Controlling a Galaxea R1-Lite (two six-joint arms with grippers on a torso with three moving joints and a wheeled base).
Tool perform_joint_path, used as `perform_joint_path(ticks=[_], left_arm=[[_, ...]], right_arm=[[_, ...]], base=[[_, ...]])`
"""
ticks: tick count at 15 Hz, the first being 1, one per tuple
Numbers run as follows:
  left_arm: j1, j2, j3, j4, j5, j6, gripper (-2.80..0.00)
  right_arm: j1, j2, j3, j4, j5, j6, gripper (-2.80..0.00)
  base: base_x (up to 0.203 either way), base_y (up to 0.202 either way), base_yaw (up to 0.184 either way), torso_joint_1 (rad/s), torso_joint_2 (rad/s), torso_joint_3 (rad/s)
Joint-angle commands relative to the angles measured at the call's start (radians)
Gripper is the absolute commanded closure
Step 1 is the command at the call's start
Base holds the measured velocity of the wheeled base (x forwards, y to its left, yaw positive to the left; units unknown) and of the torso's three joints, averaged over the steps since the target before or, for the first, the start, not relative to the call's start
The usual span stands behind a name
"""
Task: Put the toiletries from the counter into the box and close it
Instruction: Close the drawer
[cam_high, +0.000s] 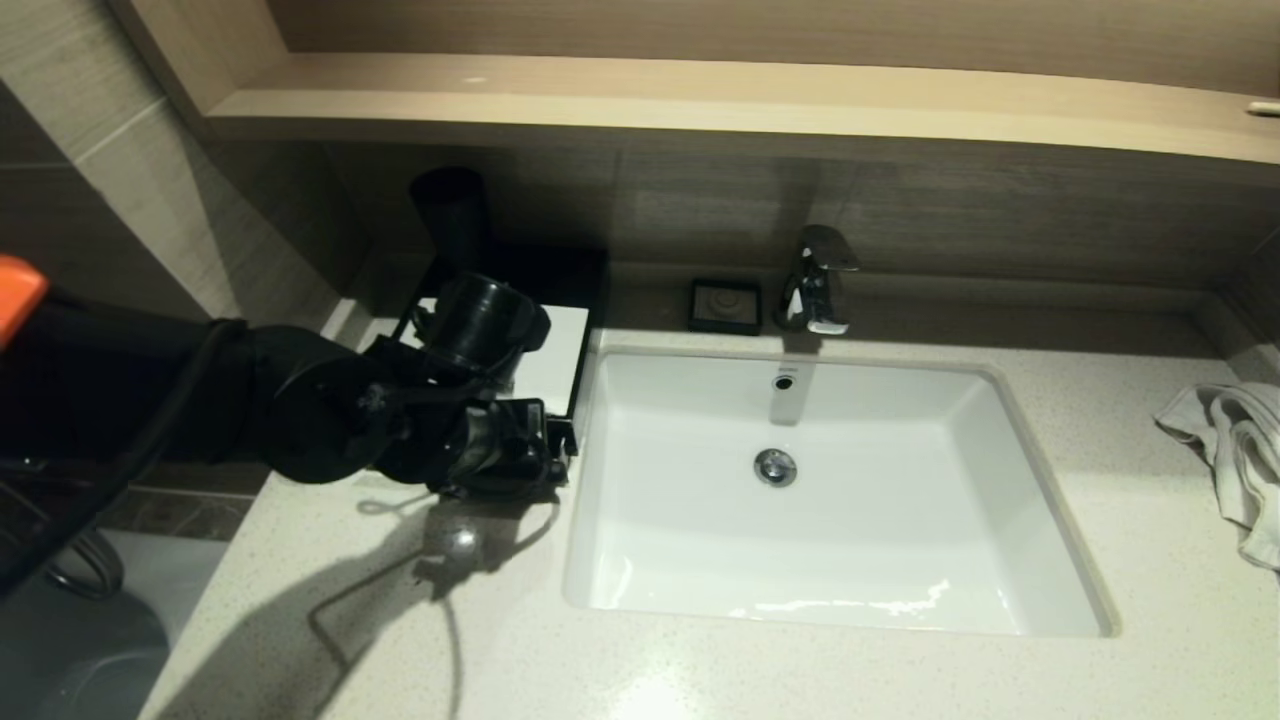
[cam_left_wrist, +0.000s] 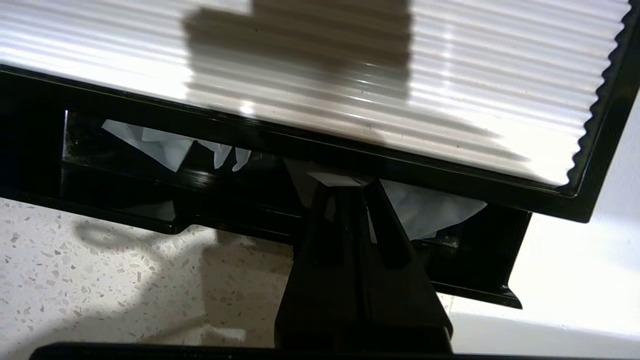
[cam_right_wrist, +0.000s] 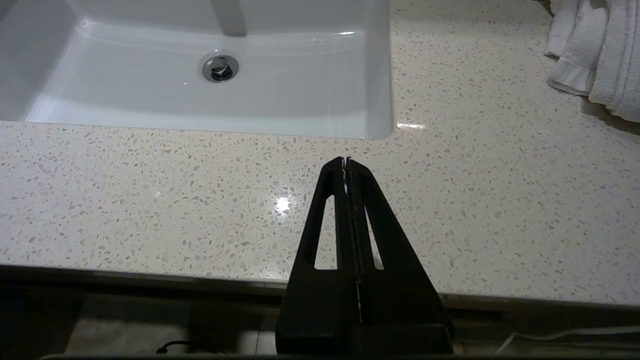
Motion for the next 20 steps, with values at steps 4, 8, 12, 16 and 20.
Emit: perform_joint_path(ticks=[4, 8, 12, 16, 20], left_arm=[[-0.001, 0.008, 0.0, -0.02, 0.01, -0.002, 0.0], [-0.001, 0.011, 0.0, -0.044, 0.023, -0.004, 0.0], [-0.001, 0.01, 0.002, -0.065, 0.029, -0.005, 0.0], [-0.005, -0.038, 0.014, -0.053, 0.028, -0.008, 0.0], [-0.016, -0.085, 0.016, -0.043, 0.029, -0.008, 0.0]], right_arm=[[0.0, 0.0, 0.0, 0.0, -0.001, -0.001, 0.0], [-0.001, 0.0, 0.0, 0.0, 0.001, -0.001, 0.0], [0.0, 0.0, 0.0, 0.0, 0.001, -0.001, 0.0], [-0.001, 0.0, 0.0, 0.0, 0.001, -0.001, 0.0], [0.0, 0.0, 0.0, 0.0, 0.001, -0.001, 0.0]], base=[[0.0, 0.0, 0.0, 0.0, 0.0, 0.0], [0.0, 0.0, 0.0, 0.0, 0.0, 0.0], [0.0, 0.0, 0.0, 0.0, 0.0, 0.0], [0.0, 0.0, 0.0, 0.0, 0.0, 0.0], [0.0, 0.0, 0.0, 0.0, 0.0, 0.0]])
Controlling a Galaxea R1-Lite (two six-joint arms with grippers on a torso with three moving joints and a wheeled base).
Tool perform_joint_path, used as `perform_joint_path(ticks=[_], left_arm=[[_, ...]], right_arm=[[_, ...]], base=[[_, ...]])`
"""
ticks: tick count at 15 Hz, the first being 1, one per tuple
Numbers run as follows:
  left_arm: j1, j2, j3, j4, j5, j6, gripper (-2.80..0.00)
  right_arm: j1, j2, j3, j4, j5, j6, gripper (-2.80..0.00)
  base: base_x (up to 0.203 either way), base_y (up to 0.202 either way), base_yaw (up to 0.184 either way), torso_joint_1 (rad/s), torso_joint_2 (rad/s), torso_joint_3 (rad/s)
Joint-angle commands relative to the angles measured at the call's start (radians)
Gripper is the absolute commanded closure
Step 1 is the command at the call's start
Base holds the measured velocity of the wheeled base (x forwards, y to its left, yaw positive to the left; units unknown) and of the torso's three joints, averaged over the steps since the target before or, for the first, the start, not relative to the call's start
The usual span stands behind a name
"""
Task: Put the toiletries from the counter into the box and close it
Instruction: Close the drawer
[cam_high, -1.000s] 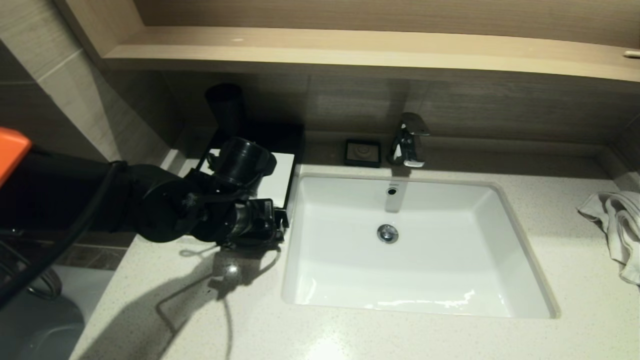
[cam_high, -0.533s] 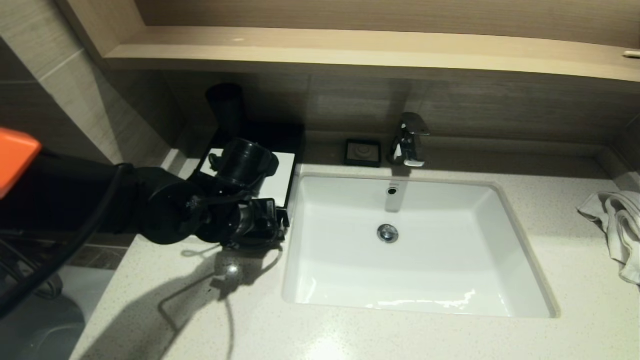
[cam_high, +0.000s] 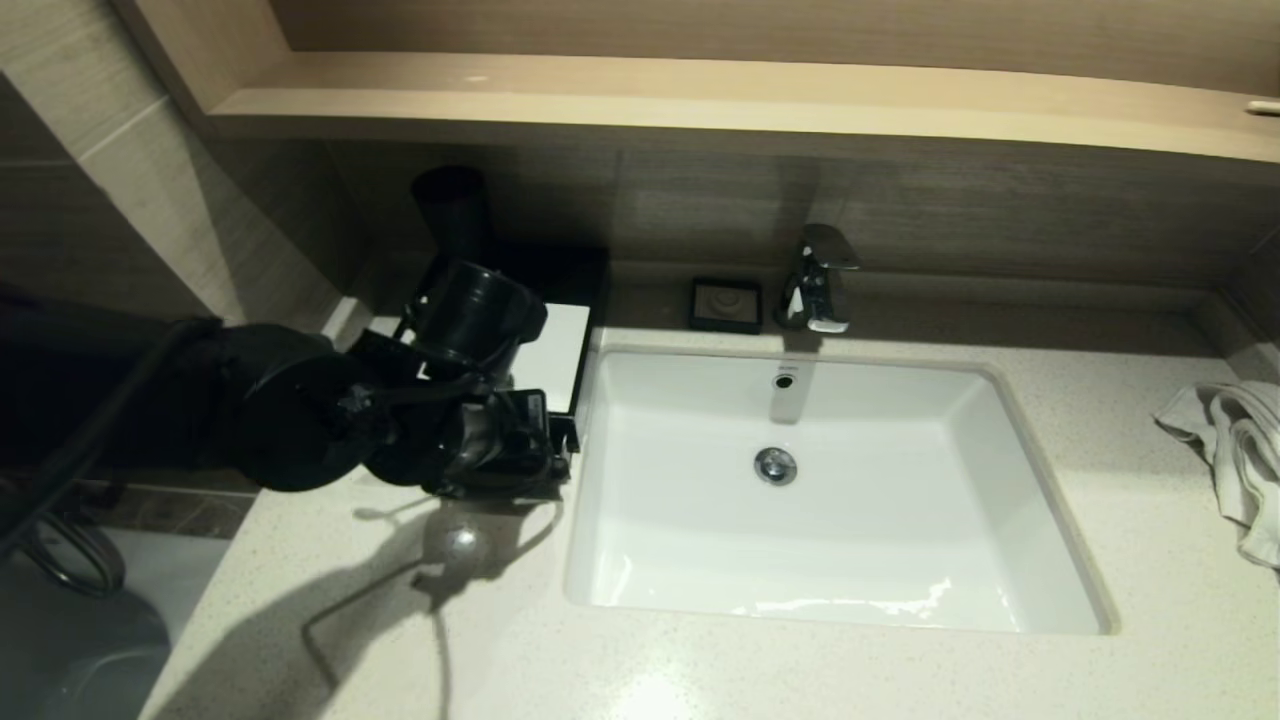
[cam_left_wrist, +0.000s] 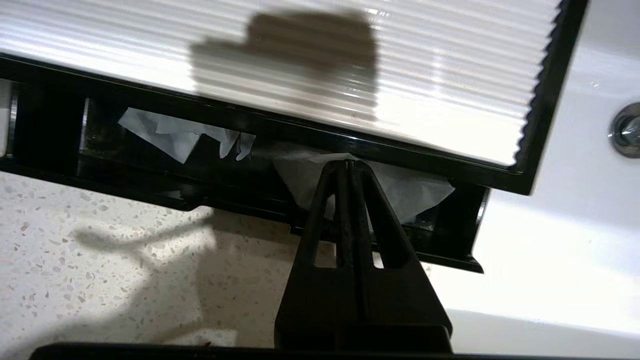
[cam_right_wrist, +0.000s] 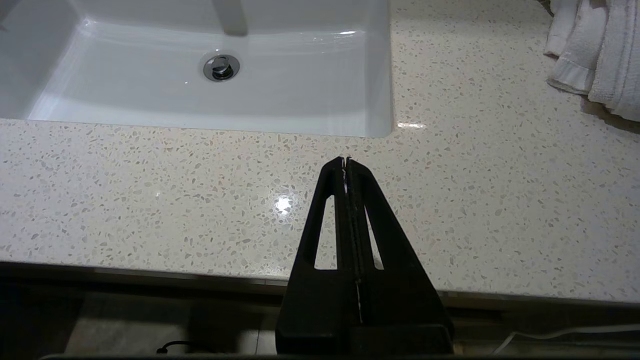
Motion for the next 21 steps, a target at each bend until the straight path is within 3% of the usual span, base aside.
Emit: perform_joint_path(ticks=[1, 10, 17, 21], left_arm=[[-0.008, -0.042, 0.0, 0.006, 0.004, -0.002, 0.0], [-0.036, -0.07, 0.003, 0.038, -0.002, -0.005, 0.0], [-0.117, -0.087, 0.031, 0.107, -0.006, -0.011, 0.0], [-0.12, -0.045, 0.041, 0.102, -0.008, -0.011, 0.0]], right_arm=[[0.0, 0.0, 0.0, 0.0, -0.001, -0.001, 0.0], [0.0, 0.0, 0.0, 0.0, 0.001, -0.001, 0.0], [0.0, 0.0, 0.0, 0.0, -0.001, -0.001, 0.0], [0.0, 0.0, 0.0, 0.0, -0.001, -0.001, 0.0]], base=[[0.0, 0.0, 0.0, 0.0, 0.0, 0.0], [0.0, 0.0, 0.0, 0.0, 0.0, 0.0], [0.0, 0.0, 0.0, 0.0, 0.0, 0.0], [0.0, 0.0, 0.0, 0.0, 0.0, 0.0]])
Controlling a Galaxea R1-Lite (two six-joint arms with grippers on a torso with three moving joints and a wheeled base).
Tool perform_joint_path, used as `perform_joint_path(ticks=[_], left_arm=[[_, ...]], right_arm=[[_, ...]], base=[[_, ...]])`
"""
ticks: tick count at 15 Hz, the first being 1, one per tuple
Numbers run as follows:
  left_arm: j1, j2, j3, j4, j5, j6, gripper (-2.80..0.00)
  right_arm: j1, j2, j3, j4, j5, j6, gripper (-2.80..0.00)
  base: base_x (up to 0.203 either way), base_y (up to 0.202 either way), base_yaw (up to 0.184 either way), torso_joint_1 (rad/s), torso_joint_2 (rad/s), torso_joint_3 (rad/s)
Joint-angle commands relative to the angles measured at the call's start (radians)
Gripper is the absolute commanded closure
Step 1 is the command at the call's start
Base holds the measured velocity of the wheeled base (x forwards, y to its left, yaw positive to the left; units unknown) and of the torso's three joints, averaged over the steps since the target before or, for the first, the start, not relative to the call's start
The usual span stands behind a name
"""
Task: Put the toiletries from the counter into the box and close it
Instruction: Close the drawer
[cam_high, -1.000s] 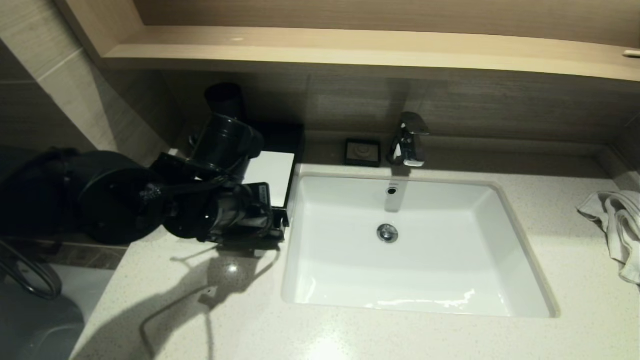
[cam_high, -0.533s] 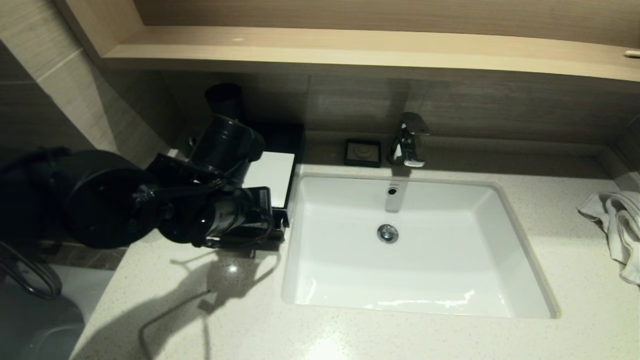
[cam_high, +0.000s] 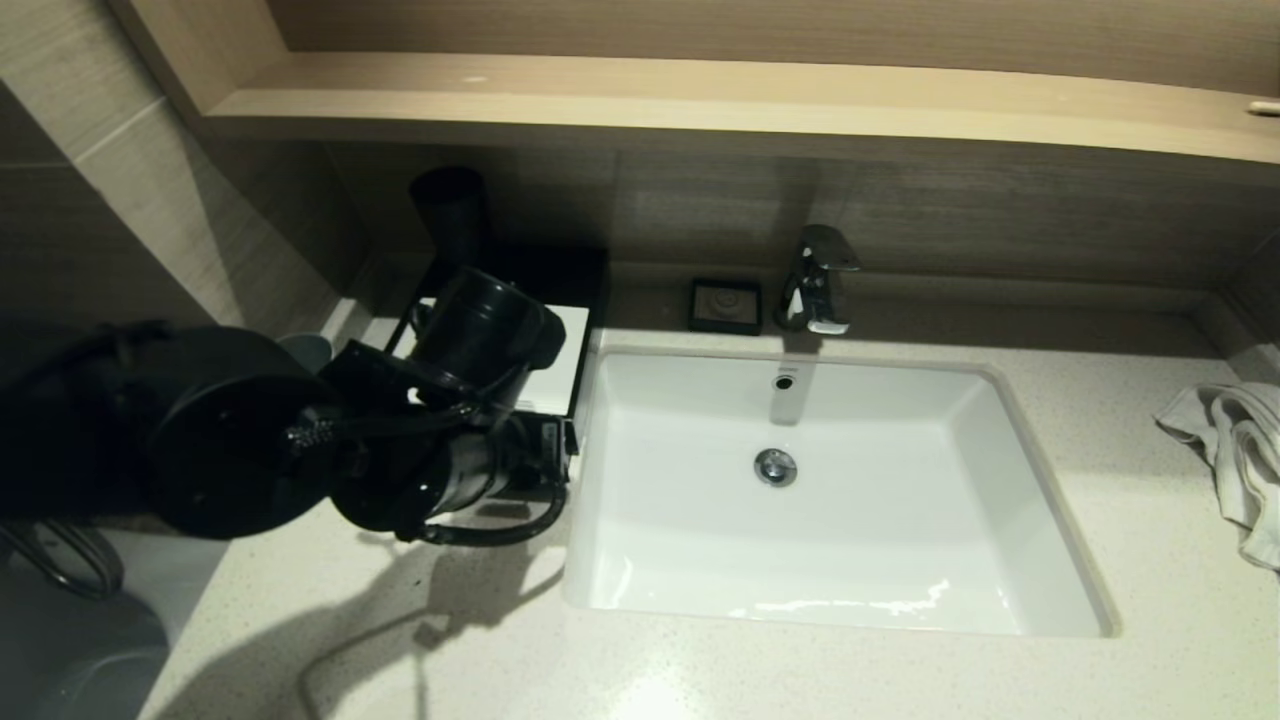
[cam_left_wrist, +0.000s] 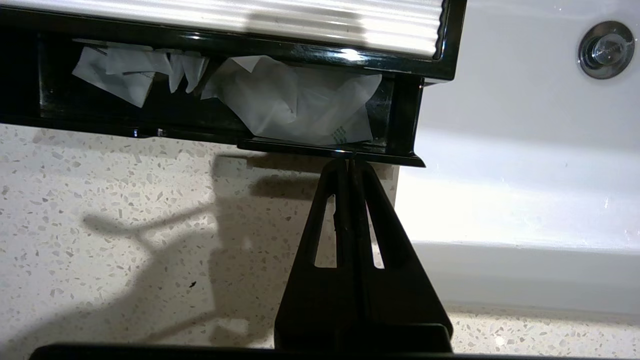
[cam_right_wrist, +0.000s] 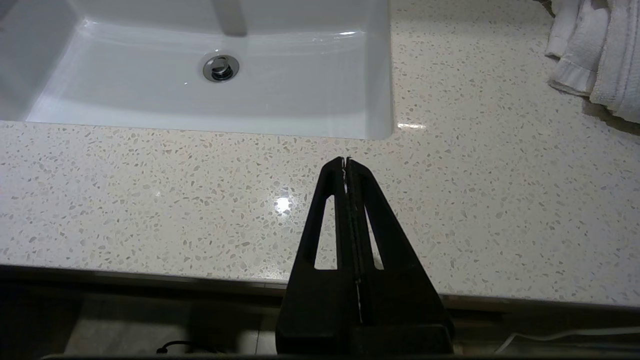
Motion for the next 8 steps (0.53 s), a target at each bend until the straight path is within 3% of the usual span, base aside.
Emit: perform_joint_path(ticks=[1, 8], left_arm=[[0.0, 0.036, 0.0, -0.003, 0.004, -0.003, 0.0], [0.0, 0.064, -0.021, -0.017, 0.005, -0.004, 0.0]], right_arm=[[-0.001, 0.0, 0.0, 0.0, 0.0, 0.0, 0.0], [0.0, 0.0, 0.0, 0.0, 0.001, 0.0, 0.0]], base=[[0.0, 0.0, 0.0, 0.0, 0.0, 0.0], [0.0, 0.0, 0.0, 0.0, 0.0, 0.0]])
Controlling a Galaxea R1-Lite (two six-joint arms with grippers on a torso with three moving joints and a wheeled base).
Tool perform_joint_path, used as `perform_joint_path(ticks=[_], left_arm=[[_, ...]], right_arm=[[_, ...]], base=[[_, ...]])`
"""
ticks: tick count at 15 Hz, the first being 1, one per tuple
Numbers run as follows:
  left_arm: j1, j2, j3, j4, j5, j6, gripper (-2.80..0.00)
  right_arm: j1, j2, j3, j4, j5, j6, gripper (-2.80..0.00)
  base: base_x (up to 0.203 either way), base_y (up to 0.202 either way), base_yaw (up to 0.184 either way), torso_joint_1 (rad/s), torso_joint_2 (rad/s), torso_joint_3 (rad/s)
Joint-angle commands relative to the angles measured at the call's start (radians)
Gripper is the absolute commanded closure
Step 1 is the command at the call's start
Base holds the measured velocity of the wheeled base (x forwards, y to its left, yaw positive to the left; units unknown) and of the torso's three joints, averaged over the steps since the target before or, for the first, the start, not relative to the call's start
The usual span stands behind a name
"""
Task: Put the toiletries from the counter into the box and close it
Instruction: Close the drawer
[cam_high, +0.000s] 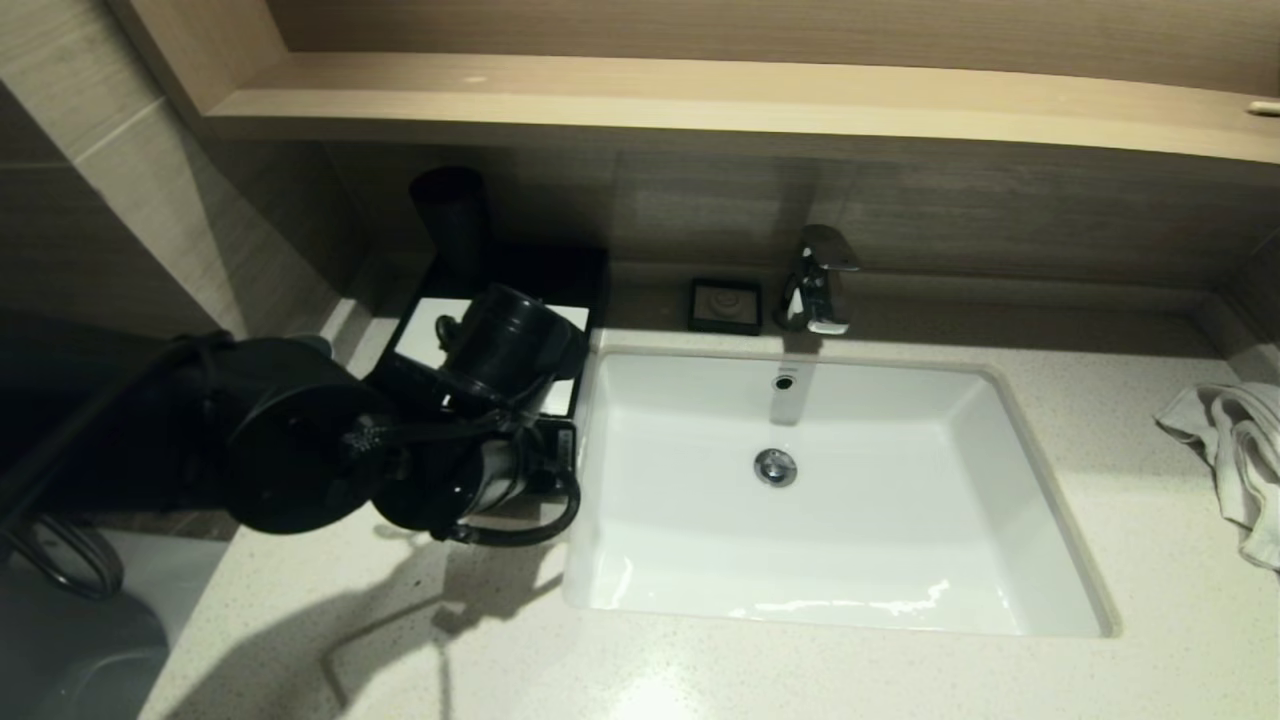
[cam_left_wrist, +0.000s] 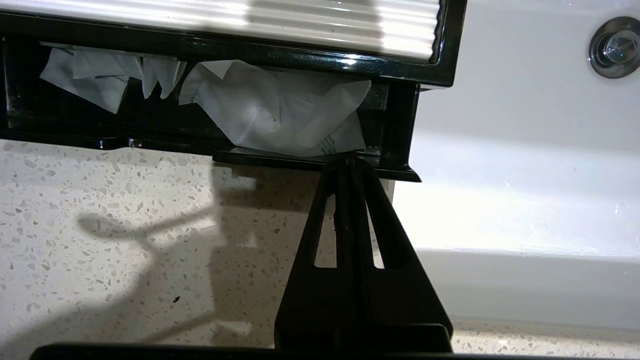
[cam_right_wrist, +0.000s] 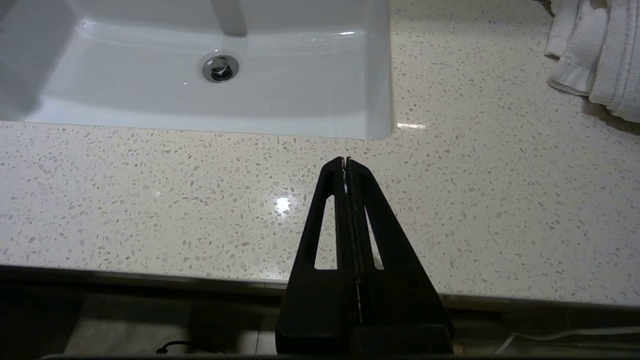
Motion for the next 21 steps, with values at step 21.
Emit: perform_joint_path(ticks=[21], left_arm=[[0.034, 0.044, -0.036, -0.042, 0.012, -0.001, 0.0]], right_arm=[[0.0, 0.0, 0.0, 0.0, 0.001, -0.001, 0.0]], base=[[0.0, 0.0, 0.0, 0.0, 0.0, 0.0]])
